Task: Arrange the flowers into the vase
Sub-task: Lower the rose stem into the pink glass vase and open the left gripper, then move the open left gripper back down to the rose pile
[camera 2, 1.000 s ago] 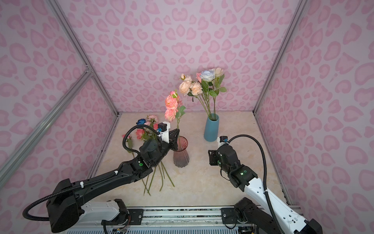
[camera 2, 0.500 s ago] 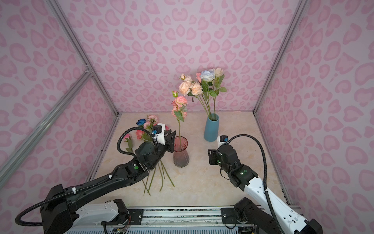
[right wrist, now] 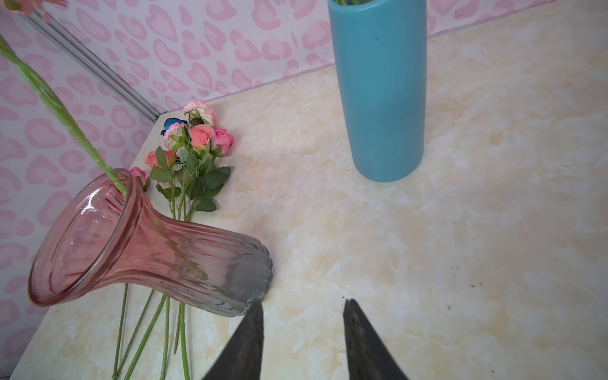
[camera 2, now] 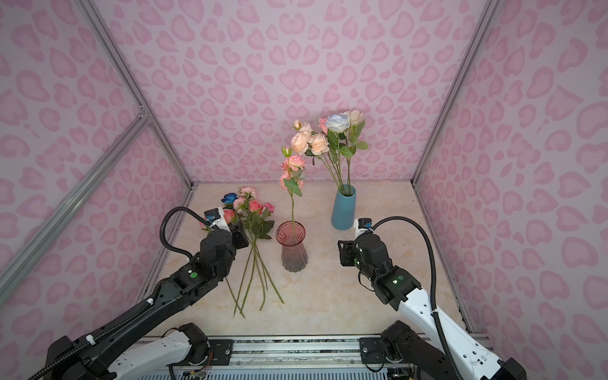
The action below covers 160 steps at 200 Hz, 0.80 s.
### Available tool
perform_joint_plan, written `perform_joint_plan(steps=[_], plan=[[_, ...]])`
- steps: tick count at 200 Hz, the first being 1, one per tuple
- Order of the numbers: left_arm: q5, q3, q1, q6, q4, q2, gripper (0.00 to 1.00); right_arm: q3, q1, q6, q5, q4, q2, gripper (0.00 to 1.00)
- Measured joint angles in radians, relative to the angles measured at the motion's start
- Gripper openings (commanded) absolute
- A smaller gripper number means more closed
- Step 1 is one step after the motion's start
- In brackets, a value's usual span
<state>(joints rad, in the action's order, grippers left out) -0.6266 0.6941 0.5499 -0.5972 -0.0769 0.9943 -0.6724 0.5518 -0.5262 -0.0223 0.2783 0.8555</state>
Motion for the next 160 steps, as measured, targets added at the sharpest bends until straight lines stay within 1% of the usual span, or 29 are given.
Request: perform_joint_plan(steps=[15, 32, 53, 72, 77, 91, 93, 96, 111, 151, 160], plan=[[0.045, -0.045, -0.143, -0.106, -0.117, 0.023, 0.44, 0.003, 0.0, 0.004, 0.006, -0.005, 0.018, 0.42], [0.133, -0.064, -0.26, -0.185, -0.202, 0.084, 0.45, 0.003, 0.001, 0.006, 0.023, -0.008, 0.04, 0.42], [0.216, -0.04, -0.375, -0.238, -0.249, 0.21, 0.42, 0.004, 0.002, 0.014, 0.032, -0.017, 0.053, 0.42], [0.277, 0.014, -0.452, -0.251, -0.275, 0.341, 0.39, 0.008, 0.002, 0.015, 0.042, -0.031, 0.054, 0.43], [0.292, 0.03, -0.465, -0.25, -0.276, 0.373, 0.37, 0.009, 0.002, 0.016, 0.042, -0.033, 0.054, 0.43], [0.327, 0.082, -0.486, -0.242, -0.29, 0.465, 0.37, 0.016, 0.002, 0.019, 0.043, -0.037, 0.051, 0.43], [0.332, 0.09, -0.487, -0.24, -0.291, 0.477, 0.34, 0.016, 0.002, 0.019, 0.043, -0.037, 0.051, 0.43], [0.341, 0.101, -0.488, -0.237, -0.291, 0.494, 0.33, 0.018, 0.002, 0.021, 0.043, -0.038, 0.05, 0.43], [0.379, 0.144, -0.49, -0.215, -0.291, 0.564, 0.33, 0.027, 0.002, 0.022, 0.049, -0.048, 0.045, 0.43], [0.42, 0.153, -0.492, -0.193, -0.31, 0.623, 0.32, 0.048, -0.002, 0.023, 0.045, -0.048, 0.037, 0.43], [0.42, 0.149, -0.492, -0.186, -0.312, 0.63, 0.28, 0.052, -0.002, 0.023, 0.045, -0.049, 0.035, 0.43]])
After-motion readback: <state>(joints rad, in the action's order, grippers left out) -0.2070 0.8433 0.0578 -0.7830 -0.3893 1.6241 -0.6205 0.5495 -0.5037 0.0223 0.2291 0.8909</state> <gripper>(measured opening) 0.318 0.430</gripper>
